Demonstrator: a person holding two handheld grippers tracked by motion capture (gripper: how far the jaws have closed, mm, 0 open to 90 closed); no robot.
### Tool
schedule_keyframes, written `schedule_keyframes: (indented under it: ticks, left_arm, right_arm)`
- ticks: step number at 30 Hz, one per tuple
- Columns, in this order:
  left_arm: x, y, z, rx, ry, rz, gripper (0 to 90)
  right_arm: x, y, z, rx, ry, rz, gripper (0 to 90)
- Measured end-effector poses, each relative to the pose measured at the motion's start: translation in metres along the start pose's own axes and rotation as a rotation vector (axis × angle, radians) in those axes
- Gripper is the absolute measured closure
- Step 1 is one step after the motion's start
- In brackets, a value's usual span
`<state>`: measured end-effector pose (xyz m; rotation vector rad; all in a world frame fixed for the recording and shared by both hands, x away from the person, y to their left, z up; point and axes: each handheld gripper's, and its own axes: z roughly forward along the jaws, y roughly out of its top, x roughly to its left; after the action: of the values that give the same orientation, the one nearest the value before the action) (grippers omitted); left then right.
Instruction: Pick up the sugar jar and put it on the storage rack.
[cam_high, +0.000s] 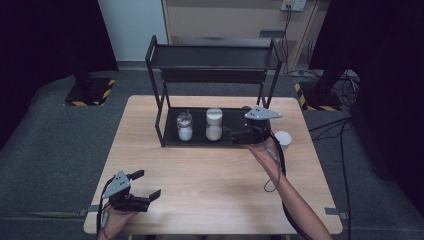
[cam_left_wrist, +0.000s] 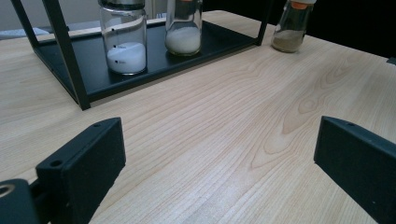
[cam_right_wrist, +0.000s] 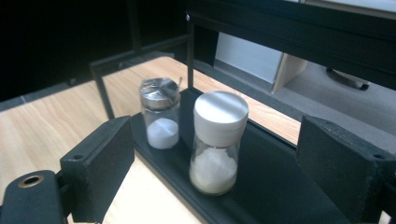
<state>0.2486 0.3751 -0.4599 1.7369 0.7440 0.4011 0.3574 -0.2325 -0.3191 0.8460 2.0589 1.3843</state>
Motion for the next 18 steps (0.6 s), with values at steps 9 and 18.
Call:
schedule_keyframes:
  ticks: [9, 18]
  left_arm:
    - [0.000, 0.000, 0.000, 0.003, 0.000, 0.003, 1.0]
    - [0.000, 0.001, 0.001, 0.006, -0.004, 0.002, 1.0]
  right_arm:
    - [0.003, -0.011, -0.043, -0.039, 0.020, -0.003, 11.2]
    - [0.004, -0.027, -0.080, -0.046, -0.003, -0.004, 10.2]
